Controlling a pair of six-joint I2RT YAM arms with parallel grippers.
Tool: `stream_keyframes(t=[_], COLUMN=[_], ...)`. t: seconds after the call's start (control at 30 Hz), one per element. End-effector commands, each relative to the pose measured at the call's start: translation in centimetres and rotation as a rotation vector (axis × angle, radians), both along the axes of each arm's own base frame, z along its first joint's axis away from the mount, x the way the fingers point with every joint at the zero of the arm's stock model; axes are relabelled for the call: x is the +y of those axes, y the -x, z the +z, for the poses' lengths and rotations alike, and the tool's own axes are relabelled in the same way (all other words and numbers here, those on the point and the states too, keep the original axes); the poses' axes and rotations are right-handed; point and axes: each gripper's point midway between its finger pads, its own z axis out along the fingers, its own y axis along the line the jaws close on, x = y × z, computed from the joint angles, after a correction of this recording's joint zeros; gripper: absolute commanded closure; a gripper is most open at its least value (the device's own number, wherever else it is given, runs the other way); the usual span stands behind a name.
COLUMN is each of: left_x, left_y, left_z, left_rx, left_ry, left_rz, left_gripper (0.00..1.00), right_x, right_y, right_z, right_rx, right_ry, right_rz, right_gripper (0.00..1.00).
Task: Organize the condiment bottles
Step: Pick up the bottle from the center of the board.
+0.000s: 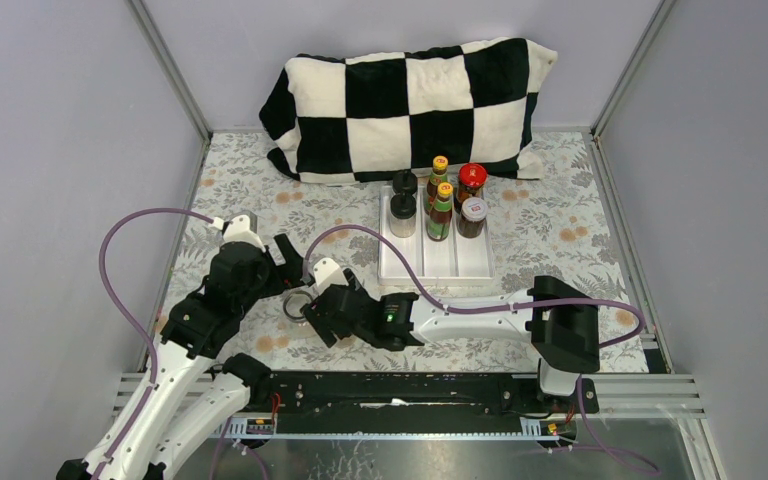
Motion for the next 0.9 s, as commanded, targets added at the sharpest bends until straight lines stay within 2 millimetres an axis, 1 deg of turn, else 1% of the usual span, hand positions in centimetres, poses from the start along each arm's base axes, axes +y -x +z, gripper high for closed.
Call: stream_keyframes(t=[0.0,0.17,0.3,0.33,0.43,0.6,0.67,0.73,0.87], left_x=[-3.0,-3.0,-3.0,-3.0,-3.0,-3.0,-3.0,-3.0,-3.0], left_y=[-0.1,-0.2,-0.1,-0.1,-0.2,-0.1,-0.1,-0.1,0.0], left_z=[4.2,4.1,4.1,4.1,4.1,4.1,4.1,4.2,4.4], left_rx=[-0.115,-0.114,-0.114,-0.114,-0.114,-0.113,-0.114,-0.115,-0.122], left_ry=[0.131,0.13,0.131,0.13,0.13,0.13,0.132,0.133,0.139], left_rz=[-0.122,-0.122,-0.122,-0.122,-0.123,-0.124,-0.124,-0.123,-0.124], left_gripper=[0.01,0.01,0.01,0.01,0.01,0.01,0.01,0.01,0.01], right_x=[-1.2,-1.7,-2.3,-2.5,-3.1,-3.7,-3.7,-3.7,-3.5], right_y=[0.7,0.8,1.0,1.0,1.1,1.1,1.0,1.0,1.0], right_z=[-3.2,-3.8,-4.3,-4.4,-4.6,-4.7,-4.8,-5.1,-5.7], right_rx=[0.043,0.05,0.059,0.06,0.058,0.054,0.053,0.055,0.061], right_ry=[0.104,0.118,0.137,0.139,0.153,0.165,0.168,0.171,0.18], right_rz=[0.019,0.011,-0.003,-0.008,-0.025,-0.039,-0.044,-0.045,-0.047], right_gripper=[0.22,0.23,0.19,0.16,0.14,0.18,0.19,0.23,0.23])
